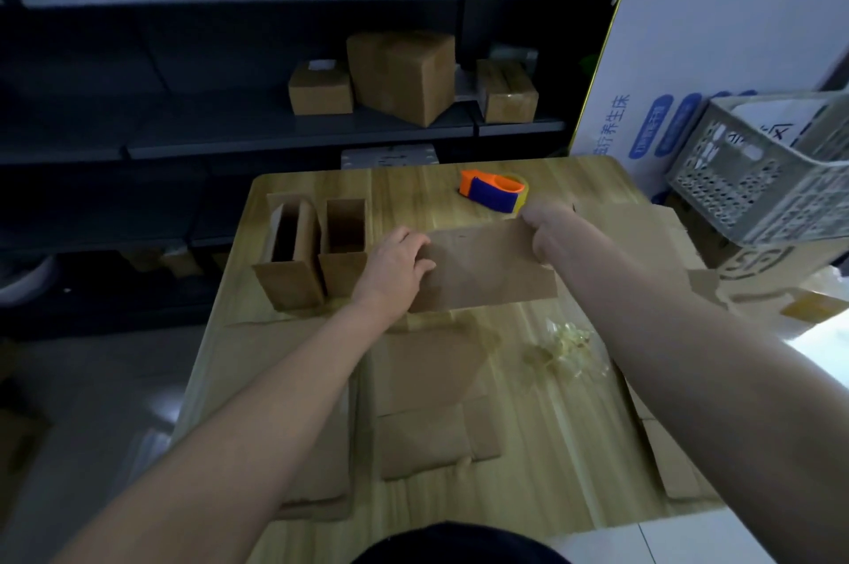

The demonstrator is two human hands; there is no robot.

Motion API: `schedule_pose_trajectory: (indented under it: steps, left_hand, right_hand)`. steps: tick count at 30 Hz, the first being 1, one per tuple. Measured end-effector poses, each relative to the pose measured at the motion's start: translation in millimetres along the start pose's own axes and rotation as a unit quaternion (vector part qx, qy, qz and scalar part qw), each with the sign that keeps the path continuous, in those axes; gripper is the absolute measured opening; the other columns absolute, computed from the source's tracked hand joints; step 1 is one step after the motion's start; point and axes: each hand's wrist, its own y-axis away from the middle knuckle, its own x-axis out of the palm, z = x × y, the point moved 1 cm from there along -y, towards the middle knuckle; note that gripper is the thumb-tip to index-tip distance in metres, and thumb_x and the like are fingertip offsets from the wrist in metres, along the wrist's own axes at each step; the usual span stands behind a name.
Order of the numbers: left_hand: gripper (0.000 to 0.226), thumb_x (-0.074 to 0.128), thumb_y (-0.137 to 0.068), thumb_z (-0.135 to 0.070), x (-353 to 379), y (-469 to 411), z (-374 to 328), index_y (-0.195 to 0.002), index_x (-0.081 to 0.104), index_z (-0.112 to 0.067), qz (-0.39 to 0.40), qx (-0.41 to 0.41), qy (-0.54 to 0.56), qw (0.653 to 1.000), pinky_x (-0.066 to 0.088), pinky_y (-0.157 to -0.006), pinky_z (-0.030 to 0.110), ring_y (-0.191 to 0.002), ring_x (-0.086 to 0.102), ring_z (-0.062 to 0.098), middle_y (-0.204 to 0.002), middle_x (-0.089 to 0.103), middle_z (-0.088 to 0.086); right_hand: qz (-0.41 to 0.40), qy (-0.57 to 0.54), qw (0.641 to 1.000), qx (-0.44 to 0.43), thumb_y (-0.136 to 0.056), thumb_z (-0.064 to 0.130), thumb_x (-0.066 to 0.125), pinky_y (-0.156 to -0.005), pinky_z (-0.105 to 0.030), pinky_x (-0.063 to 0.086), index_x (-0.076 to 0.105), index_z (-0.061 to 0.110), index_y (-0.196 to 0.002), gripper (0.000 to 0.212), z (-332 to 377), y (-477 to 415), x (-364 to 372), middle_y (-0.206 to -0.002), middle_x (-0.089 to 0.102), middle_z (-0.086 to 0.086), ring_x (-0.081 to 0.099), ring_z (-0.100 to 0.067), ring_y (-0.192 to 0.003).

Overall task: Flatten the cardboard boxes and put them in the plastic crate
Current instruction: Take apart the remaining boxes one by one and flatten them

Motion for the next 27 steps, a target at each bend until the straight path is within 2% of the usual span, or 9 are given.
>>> schedule_pose_trajectory:
  steps: [2,6,10,12,14,16,21,25,27]
  left_hand:
    - [0.021,0.059,-0.09,-0.022,-2.4,2.7,3.5,-0.109,0.061,-0.015,0.022,0.008,-0.01,1.0,0.043,-0.092,0.028,-0.099,0.049,0.009,-0.102,0.051,-0.007]
    - [0.013,0.059,-0.09,-0.024,-1.6,8.6,10.5,-0.101,0.062,-0.017,0.062,0.017,-0.025,0.998,0.043,-0.089,0.028,-0.095,0.046,0.007,-0.096,0.05,-0.01]
    - [0.013,0.058,-0.091,-0.023,4.5,12.2,15.1,-0.102,0.061,-0.017,0.087,0.018,-0.022,0.996,0.04,-0.088,0.027,-0.096,0.043,0.007,-0.097,0.048,-0.01]
    - [0.013,0.059,-0.09,-0.023,7.4,10.7,15.8,-0.103,0.06,-0.019,0.096,0.013,-0.02,0.995,0.04,-0.086,0.025,-0.096,0.043,0.008,-0.097,0.048,-0.01]
    - [0.013,0.059,-0.09,-0.023,8.8,7.7,15.9,-0.102,0.06,-0.02,0.097,0.002,-0.02,0.995,0.04,-0.085,0.024,-0.096,0.045,0.008,-0.097,0.049,-0.009]
    - [0.011,0.058,-0.09,-0.022,9.2,4.2,16.2,-0.101,0.06,-0.019,0.093,-0.008,-0.02,0.995,0.041,-0.085,0.026,-0.097,0.045,0.01,-0.098,0.05,-0.006]
    - [0.007,0.059,-0.09,-0.019,9.5,-3.1,11.2,-0.095,0.061,-0.014,0.094,-0.021,-0.033,0.995,0.045,-0.085,0.032,-0.096,0.048,0.015,-0.097,0.054,0.0]
    - [0.006,0.059,-0.089,-0.017,6.5,-7.3,12.2,-0.09,0.06,-0.011,0.103,-0.034,-0.045,0.993,0.042,-0.08,0.033,-0.095,0.047,0.018,-0.095,0.054,0.003]
    - [0.005,0.061,-0.088,-0.016,6.2,-7.3,12.1,-0.09,0.06,-0.012,0.102,-0.047,-0.043,0.993,0.043,-0.077,0.033,-0.091,0.048,0.018,-0.094,0.053,0.003]
  right_hand:
    - [0.009,0.02,0.999,0.043,-0.093,0.016,0.05,-0.095,-0.036,0.04,0.052,0.007,-0.123,0.031,-10.8,-2.5,-0.1,-0.125,0.053,-0.009,0.05,-0.026,-0.114]
    - [-0.004,0.058,0.996,0.075,-0.092,0.014,0.052,-0.099,-0.043,0.041,0.049,0.004,-0.125,0.034,-25.9,2.7,2.4,-0.121,0.051,-0.014,0.049,-0.031,-0.111]
    - [0.006,0.05,0.995,0.081,-0.091,0.015,0.052,-0.103,-0.044,0.038,0.048,0.005,-0.129,0.039,-45.1,-3.4,2.9,-0.132,0.048,-0.015,0.046,-0.033,-0.119]
    - [-0.009,0.012,0.995,0.099,-0.088,0.028,0.061,-0.103,-0.044,0.038,0.047,0.008,-0.131,0.049,-49.6,-1.8,2.1,-0.13,0.048,-0.011,0.046,-0.031,-0.118]
    - [-0.02,-0.016,0.995,0.094,-0.076,0.049,0.071,-0.103,-0.046,0.036,0.043,0.01,-0.135,0.076,-51.2,-3.0,0.4,-0.13,0.045,-0.009,0.043,-0.031,-0.122]
    - [0.006,0.002,0.997,0.079,-0.067,0.054,0.078,-0.106,-0.047,0.036,0.041,0.01,-0.137,0.09,-51.4,-0.9,-0.4,-0.135,0.044,-0.008,0.043,-0.032,-0.125]
    - [-0.006,0.124,0.992,0.014,-0.068,0.056,0.077,-0.087,-0.041,0.043,0.046,0.009,-0.133,0.086,-54.0,-4.0,-3.2,-0.125,0.052,-0.01,0.05,-0.031,-0.113]
    - [-0.027,0.139,0.99,-0.013,-0.07,0.057,0.075,-0.09,-0.042,0.047,0.047,0.008,-0.13,0.082,-53.6,-0.8,2.1,-0.116,0.055,-0.01,0.053,-0.029,-0.106]
    - [-0.035,0.145,0.989,-0.021,-0.072,0.057,0.073,-0.084,-0.041,0.047,0.048,0.007,-0.127,0.078,-52.2,1.9,4.7,-0.109,0.055,-0.009,0.052,-0.028,-0.098]
